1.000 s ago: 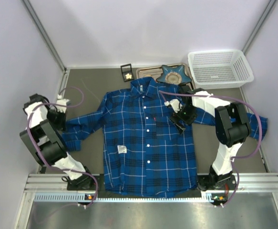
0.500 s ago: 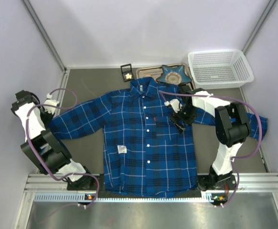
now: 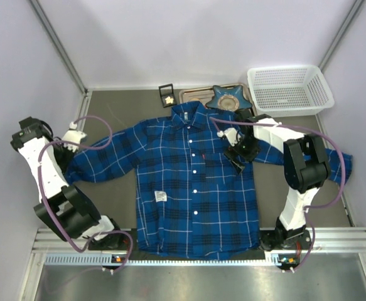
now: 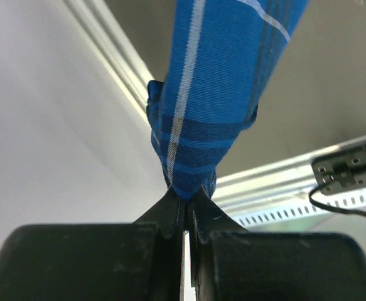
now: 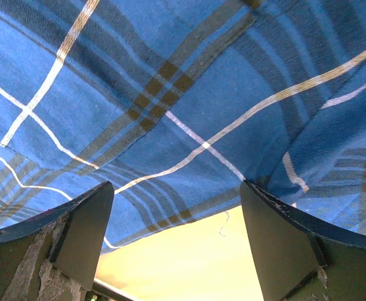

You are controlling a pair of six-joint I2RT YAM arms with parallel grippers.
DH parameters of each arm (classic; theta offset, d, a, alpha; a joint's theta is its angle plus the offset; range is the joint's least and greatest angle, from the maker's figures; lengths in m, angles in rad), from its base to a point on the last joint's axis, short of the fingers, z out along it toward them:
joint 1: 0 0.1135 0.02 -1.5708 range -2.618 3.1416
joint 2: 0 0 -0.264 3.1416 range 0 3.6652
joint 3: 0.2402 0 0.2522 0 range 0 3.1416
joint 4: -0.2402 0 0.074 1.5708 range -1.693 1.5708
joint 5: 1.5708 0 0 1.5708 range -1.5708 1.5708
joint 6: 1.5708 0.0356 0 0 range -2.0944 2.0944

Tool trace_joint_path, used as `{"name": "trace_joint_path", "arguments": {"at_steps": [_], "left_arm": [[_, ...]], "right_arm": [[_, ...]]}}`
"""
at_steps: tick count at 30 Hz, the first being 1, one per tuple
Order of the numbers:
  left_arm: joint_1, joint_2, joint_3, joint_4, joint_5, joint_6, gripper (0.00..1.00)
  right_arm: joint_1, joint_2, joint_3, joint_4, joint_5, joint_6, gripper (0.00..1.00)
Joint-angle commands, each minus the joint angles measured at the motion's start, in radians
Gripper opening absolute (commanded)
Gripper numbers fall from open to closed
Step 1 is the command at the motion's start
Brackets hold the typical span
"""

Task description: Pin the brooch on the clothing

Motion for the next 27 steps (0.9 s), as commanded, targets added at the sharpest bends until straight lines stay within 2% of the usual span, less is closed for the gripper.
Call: {"name": "trace_joint_path", "arguments": {"at_steps": [1,2,3,4,5,7,9,12,13,14,15,18,22,27], "left_arm": [[0.022,0.076,-0.061,-0.075,-0.08,-0.041,0.0],[0.033,0.115,-0.055,-0.011,-0.086,-0.069,0.14],[0.04,0.126,-0.052,0.055,-0.098,-0.129,0.24],[0.042,0.129,-0.053,0.194,-0.124,-0.155,0.3],[0.042,0.126,-0.059,0.253,-0.124,-0.177,0.47],[0.04,0.12,-0.072,0.409,-0.187,-0.239,0.58],[0.04,0.119,-0.069,0.446,-0.207,-0.263,0.7],[0.046,0.1,-0.062,0.381,-0.16,-0.223,0.72],[0.063,0.081,-0.064,0.338,-0.091,-0.179,0.72],[0.071,0.039,-0.07,0.19,0.028,-0.118,0.71],[0.071,0.014,-0.088,0.155,0.049,-0.033,0.71],[0.07,-0.061,-0.209,0.089,0.068,0.018,0.7],[0.071,-0.091,-0.354,0.141,0.065,0.0,0.72],[0.071,-0.039,-0.412,0.261,0.037,-0.045,0.73]], "right_arm": [[-0.007,0.003,0.063,0.006,0.022,-0.012,0.84],[-0.008,0.004,0.066,0.006,0.02,-0.011,0.84],[-0.007,0.007,0.069,0.006,0.017,-0.012,0.84],[-0.008,0.007,0.07,0.006,0.012,-0.011,0.84],[-0.007,0.009,0.072,0.004,0.011,-0.009,0.84],[-0.01,0.009,0.073,0.003,0.009,-0.012,0.85],[-0.008,0.001,0.076,0.003,0.011,-0.011,0.85],[-0.008,-0.009,0.079,-0.002,0.008,-0.011,0.85],[-0.008,-0.019,0.079,-0.003,0.006,-0.008,0.85],[-0.008,-0.023,0.078,-0.005,0.006,-0.008,0.85],[-0.008,-0.028,0.075,-0.005,0.002,-0.008,0.85],[-0.007,-0.04,0.066,-0.011,-0.021,-0.006,0.85],[-0.003,-0.051,0.05,-0.012,-0.049,-0.011,0.85],[-0.002,-0.049,0.04,-0.012,-0.049,-0.023,0.85]]}}
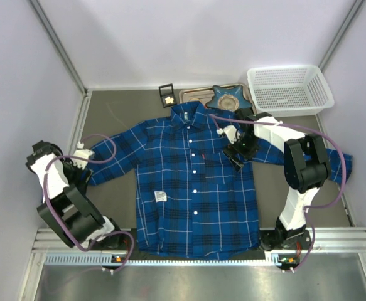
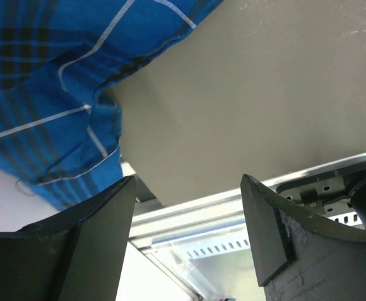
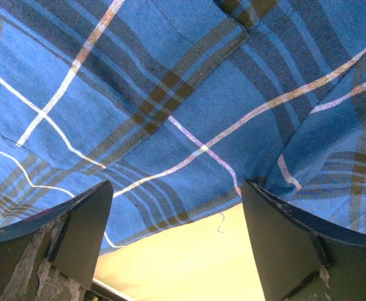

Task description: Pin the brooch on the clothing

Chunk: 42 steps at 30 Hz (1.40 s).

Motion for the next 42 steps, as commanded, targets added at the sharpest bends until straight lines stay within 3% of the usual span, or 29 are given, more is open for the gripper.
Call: {"name": "trace_joint_path", "arguments": {"at_steps": [1,15,19,22,23,24,26,33,41,42], "left_arm": [[0.006,0.064,-0.044,0.134,-0.01,-0.012,0.73],[0.005,0.253,-0.101,0.406,-0.224,0.113,0.68],[0.005,0.322,-0.061,0.374,-0.202,0.152,0.58],[0.005,0.354,-0.036,0.346,-0.192,0.174,0.42],[0.005,0.359,-0.032,0.34,-0.191,0.185,0.3],[0.006,0.356,-0.009,0.291,-0.219,0.198,0.11],[0.006,0.321,0.013,0.25,-0.228,0.217,0.0],[0.026,0.181,0.047,0.024,-0.256,0.375,0.0],[0.057,0.224,-0.077,0.147,-0.348,0.398,0.0],[0.058,0.23,-0.084,0.16,-0.353,0.395,0.05]], "right_arm": [[0.002,-0.051,0.001,-0.005,-0.025,-0.021,0.85],[0.002,-0.065,-0.019,-0.003,-0.019,-0.027,0.85],[0.002,-0.065,-0.016,-0.003,-0.013,-0.025,0.84],[0.002,-0.064,-0.011,-0.005,-0.01,-0.027,0.84],[0.002,-0.064,-0.008,-0.003,-0.01,-0.027,0.84],[0.002,-0.062,0.0,-0.005,-0.004,-0.027,0.84],[0.002,-0.062,0.004,-0.005,-0.002,-0.027,0.84],[0.002,-0.083,-0.019,-0.008,0.007,-0.041,0.84],[-0.003,-0.125,-0.058,-0.029,0.01,-0.07,0.85],[-0.006,-0.14,-0.063,-0.037,0.005,-0.073,0.85]]}}
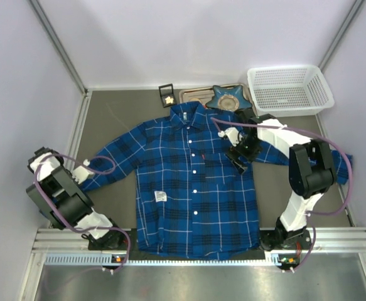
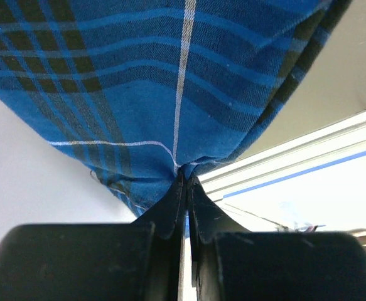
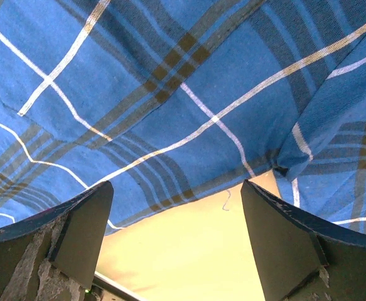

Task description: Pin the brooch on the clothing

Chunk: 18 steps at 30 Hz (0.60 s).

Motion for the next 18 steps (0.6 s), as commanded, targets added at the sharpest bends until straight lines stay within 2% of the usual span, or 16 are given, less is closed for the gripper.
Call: {"name": "trace_joint_path", "arguments": {"at_steps": [1,3,4,6,7,8,9,10,11,12,13,14,15,17,18], "left_arm": [[0.011,0.033,-0.054,0.054,-0.045,0.027,0.1],[0.011,0.04,-0.064,0.096,-0.065,0.033,0.18],[0.011,0.035,-0.053,0.102,-0.064,0.03,0.32],[0.006,0.032,-0.004,0.027,0.012,0.005,0.46],[-0.002,0.026,0.075,-0.011,0.055,-0.014,0.56],[-0.008,0.024,0.122,-0.069,0.106,-0.028,0.6],[-0.012,0.023,0.169,-0.161,0.251,-0.05,0.64],[-0.02,0.017,0.253,-0.2,0.316,-0.067,0.71],[-0.026,0.014,0.29,-0.223,0.399,-0.085,0.72],[-0.031,0.012,0.321,-0.255,0.539,-0.108,0.73],[-0.054,0.007,0.369,-0.252,0.606,-0.136,0.75],[-0.077,0.004,0.384,-0.24,0.647,-0.169,0.77],[-0.15,0.004,0.395,-0.2,0.686,-0.284,0.78],[-0.244,0.003,0.415,-0.04,0.688,-0.417,0.78],[-0.331,0.007,0.424,0.004,0.691,-0.526,0.78]], "right_arm": [[-0.009,-0.081,-0.015,-0.032,-0.008,-0.033,0.86],[-0.024,-0.096,-0.003,-0.055,-0.053,-0.044,0.87],[-0.032,-0.113,0.004,-0.087,-0.077,-0.055,0.89],[-0.058,-0.13,0.038,-0.11,-0.146,-0.061,0.89],[-0.069,-0.15,0.049,-0.115,-0.166,-0.061,0.89],[-0.076,-0.158,0.06,-0.116,-0.186,-0.059,0.89],[-0.088,-0.165,0.083,-0.115,-0.224,-0.058,0.89],[-0.092,-0.172,0.093,-0.113,-0.241,-0.055,0.89],[-0.093,-0.175,0.107,-0.112,-0.255,-0.052,0.89],[-0.095,-0.175,0.135,-0.109,-0.275,-0.049,0.89],[-0.096,-0.173,0.149,-0.103,-0.281,-0.04,0.89],[-0.095,-0.167,0.165,-0.089,-0.278,-0.033,0.88],[-0.098,-0.163,0.199,-0.083,-0.274,-0.026,0.88],[-0.107,-0.147,0.256,-0.083,-0.274,-0.004,0.88],[-0.112,-0.147,0.27,-0.084,-0.277,0.003,0.88]]}}
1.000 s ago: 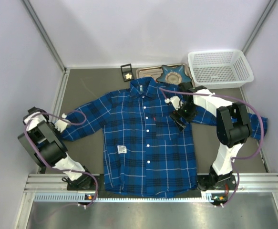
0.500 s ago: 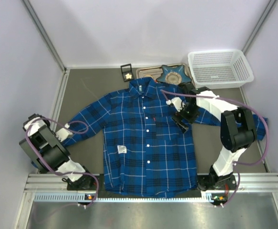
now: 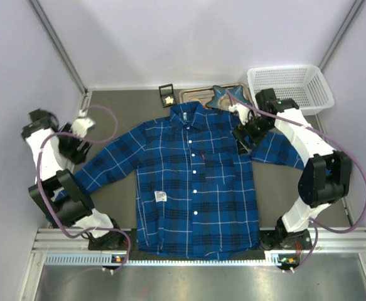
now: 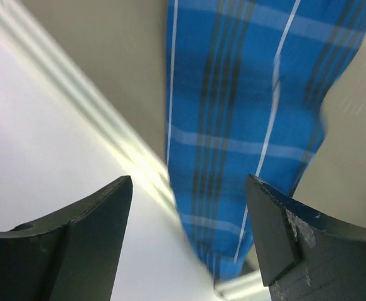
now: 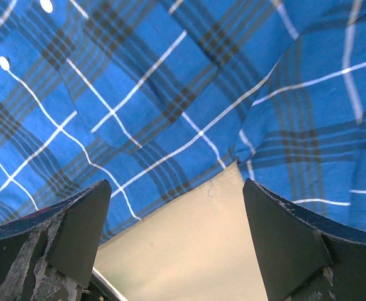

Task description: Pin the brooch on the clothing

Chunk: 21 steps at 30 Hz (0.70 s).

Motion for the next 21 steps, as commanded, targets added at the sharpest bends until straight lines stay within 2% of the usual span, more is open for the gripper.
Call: {"name": "trace_joint_path", "arguments": {"at_steps": [1,3,4,5,8,9,12,13,16,17,20,21], "left_arm": [[-0.233,-0.008,0.062,0.193,0.23,-0.36,0.78],[-0.314,-0.003,0.078,0.286,0.263,-0.529,0.78],[-0.329,-0.004,0.066,0.394,0.324,-0.585,0.78],[-0.342,-0.007,0.051,0.434,0.343,-0.671,0.78],[-0.456,0.009,-0.017,0.461,0.316,-0.634,0.77],[-0.526,0.025,-0.06,0.472,0.282,-0.629,0.74],[-0.605,0.06,-0.117,0.518,0.231,-0.667,0.69],[-0.64,0.089,-0.123,0.519,0.225,-0.681,0.64],[-0.691,0.153,-0.135,0.492,0.17,-0.711,0.6],[-0.704,0.17,-0.14,0.487,0.155,-0.722,0.59],[-0.706,0.227,-0.152,0.466,0.086,-0.738,0.51],[-0.706,0.252,-0.146,0.459,0.025,-0.736,0.5]], "right_arm": [[-0.022,-0.021,0.109,0.02,-0.06,0.03,0.88],[-0.022,-0.054,0.087,-0.019,-0.045,-0.011,0.88],[-0.022,-0.07,0.067,-0.04,-0.037,-0.065,0.88],[-0.022,-0.085,0.003,-0.056,-0.014,-0.091,0.88],[-0.022,-0.154,-0.18,-0.073,0.013,-0.159,0.87],[-0.022,-0.173,-0.218,-0.063,0.012,-0.15,0.87],[-0.022,-0.176,-0.306,-0.016,0.001,-0.095,0.84],[-0.021,-0.17,-0.317,0.01,0.003,-0.084,0.82],[-0.021,-0.148,-0.342,0.05,0.01,-0.058,0.75],[-0.016,-0.139,-0.349,0.055,0.013,-0.053,0.69],[-0.002,-0.112,-0.365,0.076,0.016,-0.039,0.6],[0.01,-0.108,-0.369,0.085,0.018,-0.035,0.58]]}}
